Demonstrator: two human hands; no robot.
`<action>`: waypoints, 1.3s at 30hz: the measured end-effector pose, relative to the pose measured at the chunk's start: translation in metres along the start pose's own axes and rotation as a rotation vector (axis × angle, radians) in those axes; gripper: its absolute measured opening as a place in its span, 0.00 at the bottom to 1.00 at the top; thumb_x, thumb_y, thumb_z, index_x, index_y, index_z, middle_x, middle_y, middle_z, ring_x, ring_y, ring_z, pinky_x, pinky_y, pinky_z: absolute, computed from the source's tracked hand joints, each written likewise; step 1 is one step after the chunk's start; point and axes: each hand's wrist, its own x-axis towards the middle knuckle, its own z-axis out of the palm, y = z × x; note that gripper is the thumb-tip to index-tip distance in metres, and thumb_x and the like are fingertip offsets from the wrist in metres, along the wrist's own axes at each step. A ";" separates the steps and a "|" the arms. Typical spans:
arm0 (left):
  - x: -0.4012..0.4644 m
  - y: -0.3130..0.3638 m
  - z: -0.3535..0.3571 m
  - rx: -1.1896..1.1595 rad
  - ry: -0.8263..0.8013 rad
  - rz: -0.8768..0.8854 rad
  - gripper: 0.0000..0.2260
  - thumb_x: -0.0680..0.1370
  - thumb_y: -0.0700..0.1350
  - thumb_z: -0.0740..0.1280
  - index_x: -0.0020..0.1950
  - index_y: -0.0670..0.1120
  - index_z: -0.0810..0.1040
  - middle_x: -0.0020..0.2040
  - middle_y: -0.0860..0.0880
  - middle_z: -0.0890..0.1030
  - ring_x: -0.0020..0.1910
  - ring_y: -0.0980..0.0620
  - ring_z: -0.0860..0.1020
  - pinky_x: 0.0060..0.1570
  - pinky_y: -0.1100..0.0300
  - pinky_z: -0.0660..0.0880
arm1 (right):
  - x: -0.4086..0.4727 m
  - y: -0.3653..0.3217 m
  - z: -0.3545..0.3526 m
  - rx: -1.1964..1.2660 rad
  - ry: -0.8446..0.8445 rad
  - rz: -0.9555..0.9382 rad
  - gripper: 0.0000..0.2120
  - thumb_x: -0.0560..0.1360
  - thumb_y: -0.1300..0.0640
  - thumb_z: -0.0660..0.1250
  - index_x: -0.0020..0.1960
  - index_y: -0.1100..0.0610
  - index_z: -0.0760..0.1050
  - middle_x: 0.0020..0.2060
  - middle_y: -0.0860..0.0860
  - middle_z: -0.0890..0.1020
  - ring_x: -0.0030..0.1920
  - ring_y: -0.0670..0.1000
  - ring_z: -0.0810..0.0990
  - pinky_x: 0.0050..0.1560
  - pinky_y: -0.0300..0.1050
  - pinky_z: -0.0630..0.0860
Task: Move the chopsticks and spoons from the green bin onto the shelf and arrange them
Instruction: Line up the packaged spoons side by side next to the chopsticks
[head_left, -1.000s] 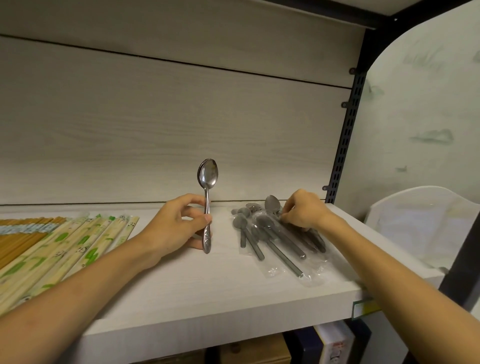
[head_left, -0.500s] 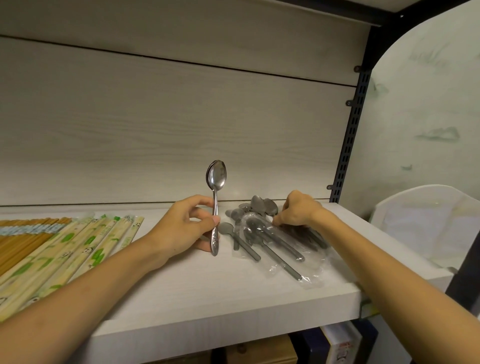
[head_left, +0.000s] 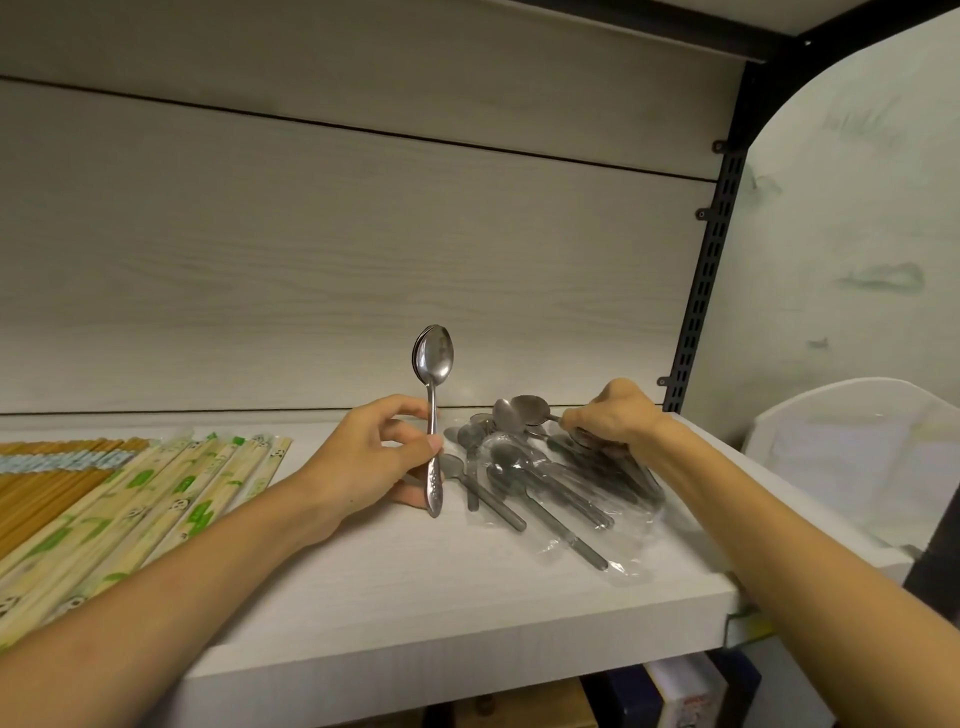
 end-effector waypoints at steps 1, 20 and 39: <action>0.001 0.000 0.000 -0.003 0.004 0.000 0.10 0.76 0.36 0.69 0.56 0.44 0.77 0.41 0.41 0.82 0.35 0.43 0.82 0.38 0.48 0.82 | 0.000 0.000 -0.001 0.001 -0.002 -0.007 0.14 0.67 0.58 0.71 0.26 0.58 0.71 0.22 0.52 0.71 0.24 0.51 0.66 0.30 0.42 0.64; 0.006 -0.004 -0.004 0.019 0.038 -0.011 0.09 0.76 0.36 0.69 0.55 0.45 0.78 0.40 0.43 0.82 0.36 0.43 0.83 0.41 0.44 0.82 | 0.003 0.003 0.003 -0.056 0.004 -0.111 0.12 0.76 0.58 0.64 0.34 0.60 0.71 0.29 0.54 0.68 0.30 0.53 0.66 0.36 0.44 0.64; 0.006 -0.006 -0.007 0.079 0.049 -0.021 0.09 0.75 0.39 0.71 0.55 0.46 0.79 0.43 0.41 0.84 0.43 0.39 0.83 0.51 0.40 0.79 | -0.010 -0.004 0.000 0.120 0.034 -0.152 0.14 0.77 0.57 0.67 0.36 0.64 0.77 0.26 0.53 0.69 0.26 0.49 0.68 0.31 0.39 0.67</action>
